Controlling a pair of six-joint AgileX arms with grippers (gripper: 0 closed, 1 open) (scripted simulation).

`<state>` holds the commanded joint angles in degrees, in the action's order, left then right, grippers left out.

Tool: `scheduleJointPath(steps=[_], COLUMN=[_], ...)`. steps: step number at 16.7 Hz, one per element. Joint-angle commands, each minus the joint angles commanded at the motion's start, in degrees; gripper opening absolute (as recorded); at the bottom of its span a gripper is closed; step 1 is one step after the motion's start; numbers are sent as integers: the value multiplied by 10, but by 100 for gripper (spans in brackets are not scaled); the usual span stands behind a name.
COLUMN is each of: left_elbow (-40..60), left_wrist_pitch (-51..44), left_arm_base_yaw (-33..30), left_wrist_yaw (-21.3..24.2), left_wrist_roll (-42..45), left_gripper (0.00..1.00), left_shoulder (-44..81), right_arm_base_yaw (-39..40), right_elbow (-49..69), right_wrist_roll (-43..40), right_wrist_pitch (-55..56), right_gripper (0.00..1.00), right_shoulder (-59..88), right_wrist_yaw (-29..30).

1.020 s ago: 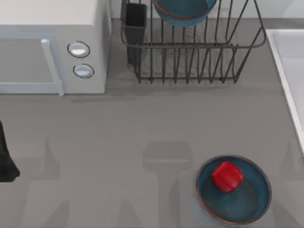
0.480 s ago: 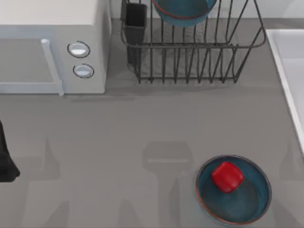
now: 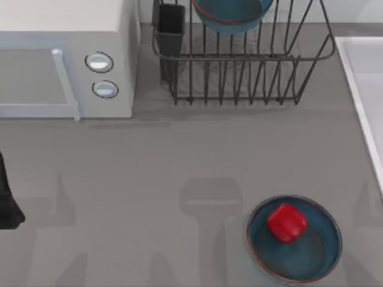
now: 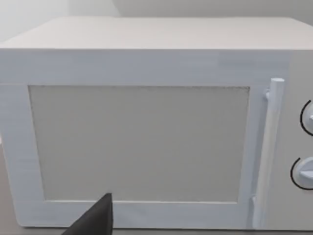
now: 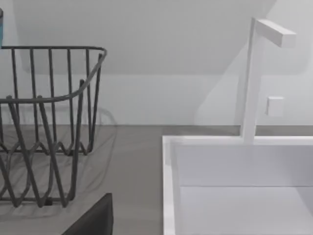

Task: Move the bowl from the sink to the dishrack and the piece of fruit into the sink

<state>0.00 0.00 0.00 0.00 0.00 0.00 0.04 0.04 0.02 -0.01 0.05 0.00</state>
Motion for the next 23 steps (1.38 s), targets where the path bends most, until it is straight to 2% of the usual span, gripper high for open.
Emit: scheduleJointPath(steps=[3,7,15,19,23], left_elbow=[0,0,0,0,0], left_wrist_pitch=[0,0,0,0,0], left_arm_base_yaw=[0,0,0,0,0], left_wrist_yaw=[0,0,0,0,0], left_wrist_roll=[0,0,0,0,0], left_gripper=[100,100,100,100,100], left_shoulder=[0,0,0,0,0], right_arm_base_yaw=[33,135,349,402,418], right_elbow=[36,155,460,597,695], right_wrist_roll=[28,112,323,386,418], right_wrist_pitch=[-25,-112,-391,-512,-594], right_gripper=[100,100,100,100,100], right_shoulder=[36,168,638,828,961], right_wrist_yaw=[3,10,5,0,0])
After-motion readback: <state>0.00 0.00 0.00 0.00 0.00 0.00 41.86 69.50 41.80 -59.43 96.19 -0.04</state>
